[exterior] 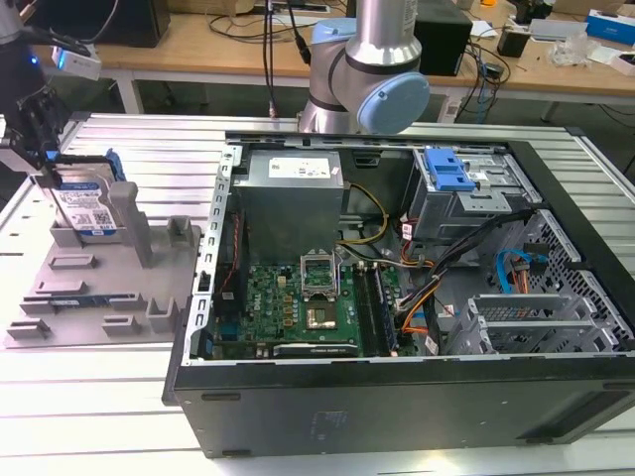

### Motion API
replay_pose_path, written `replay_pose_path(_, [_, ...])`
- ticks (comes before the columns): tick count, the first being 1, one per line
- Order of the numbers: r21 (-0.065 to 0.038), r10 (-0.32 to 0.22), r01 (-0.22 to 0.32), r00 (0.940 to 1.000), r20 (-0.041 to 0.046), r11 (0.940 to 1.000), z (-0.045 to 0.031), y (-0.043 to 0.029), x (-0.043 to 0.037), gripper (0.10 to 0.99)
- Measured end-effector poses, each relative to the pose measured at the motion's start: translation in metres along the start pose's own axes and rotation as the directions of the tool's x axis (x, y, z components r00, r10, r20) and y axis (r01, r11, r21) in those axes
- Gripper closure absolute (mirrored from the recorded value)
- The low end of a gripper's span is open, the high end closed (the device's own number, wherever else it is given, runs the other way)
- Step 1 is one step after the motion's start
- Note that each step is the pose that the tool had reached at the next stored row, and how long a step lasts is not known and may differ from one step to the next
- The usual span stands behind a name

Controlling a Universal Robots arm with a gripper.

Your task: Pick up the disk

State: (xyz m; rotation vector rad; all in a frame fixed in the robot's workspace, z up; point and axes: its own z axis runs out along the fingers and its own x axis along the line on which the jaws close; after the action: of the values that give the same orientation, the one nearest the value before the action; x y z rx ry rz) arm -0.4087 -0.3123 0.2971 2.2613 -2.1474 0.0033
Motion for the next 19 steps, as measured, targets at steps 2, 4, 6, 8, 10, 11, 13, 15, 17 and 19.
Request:
replay_pose_path(2, [0.0,0.0,0.0,1.0,0.0,1.0,0.0002,0.0,0.0,0.718])
replay_pose_path(4, [0.0,0.0,0.0,1.0,0.0001,1.0,0.0002,0.0,0.0,0.718])
replay_pose_path(6, [0.001,0.002,-0.002,1.0,0.0004,1.0,-0.0007,0.0,0.0006,0.718])
replay_pose_path(8, [0.0,0.004,-0.004,1.0,0.0002,1.0,-0.0108,0.0003,0.0019,0.718])
replay_pose_path(10, [0.0,0.004,-0.004,1.0,0.0002,1.0,-0.0203,0.0005,0.0025,0.718])
replay_pose_path(11, [0.0,0.004,-0.004,1.0,0.0002,1.0,-0.0248,0.0006,0.0027,0.718])
replay_pose_path(13, [0.0,0.004,-0.004,1.0,0.0002,1.0,-0.0336,0.0007,0.0031,0.718])
replay_pose_path(15, [0.0,0.004,-0.004,1.0,0.0001,1.0,-0.0429,0.0009,0.0035,0.718])
replay_pose_path(17, [0.0,0.004,-0.004,1.0,0.0002,1.0,-0.0527,0.001,0.004,0.718])
replay_pose_path(19, [0.0,0.004,-0.004,1.0,0.0001,1.0,-0.0653,0.0012,0.0047,0.718])
